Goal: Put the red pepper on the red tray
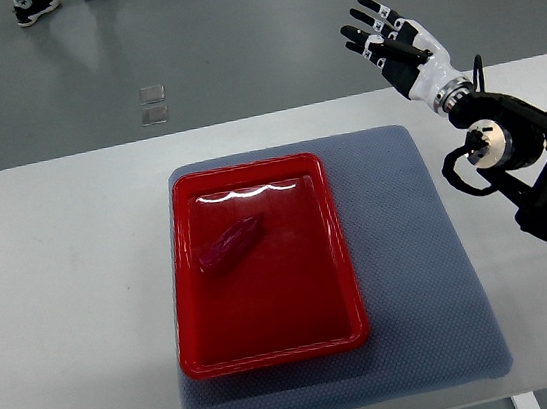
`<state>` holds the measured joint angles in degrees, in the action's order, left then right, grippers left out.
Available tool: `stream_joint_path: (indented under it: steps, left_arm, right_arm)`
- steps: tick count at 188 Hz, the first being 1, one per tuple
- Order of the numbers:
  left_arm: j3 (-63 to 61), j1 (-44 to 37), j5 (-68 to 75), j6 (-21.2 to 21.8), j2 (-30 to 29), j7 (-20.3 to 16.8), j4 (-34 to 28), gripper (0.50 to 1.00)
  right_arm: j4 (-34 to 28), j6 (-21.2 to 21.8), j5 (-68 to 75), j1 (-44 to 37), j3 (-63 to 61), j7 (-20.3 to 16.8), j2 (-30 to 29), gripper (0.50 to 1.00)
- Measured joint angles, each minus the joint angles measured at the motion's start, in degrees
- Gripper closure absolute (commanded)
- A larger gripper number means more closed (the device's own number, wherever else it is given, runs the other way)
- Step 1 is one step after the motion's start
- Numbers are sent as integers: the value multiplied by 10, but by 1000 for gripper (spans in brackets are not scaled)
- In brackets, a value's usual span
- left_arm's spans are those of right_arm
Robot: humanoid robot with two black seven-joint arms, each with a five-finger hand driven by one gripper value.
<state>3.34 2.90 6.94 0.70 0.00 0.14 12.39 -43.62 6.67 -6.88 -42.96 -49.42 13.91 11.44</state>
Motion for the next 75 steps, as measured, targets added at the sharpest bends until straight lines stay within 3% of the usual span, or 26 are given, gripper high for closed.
stream_joint_path:
  steps: [41,75]
  left_arm:
    - [-1,0,0,0,0,1,0,500]
    - [0,0,0,0,0,1,1,500]
  right_arm:
    - [74,69,74,31,-5,2,-37,589]
    - [86,117,77,42,-4,2,-41,589]
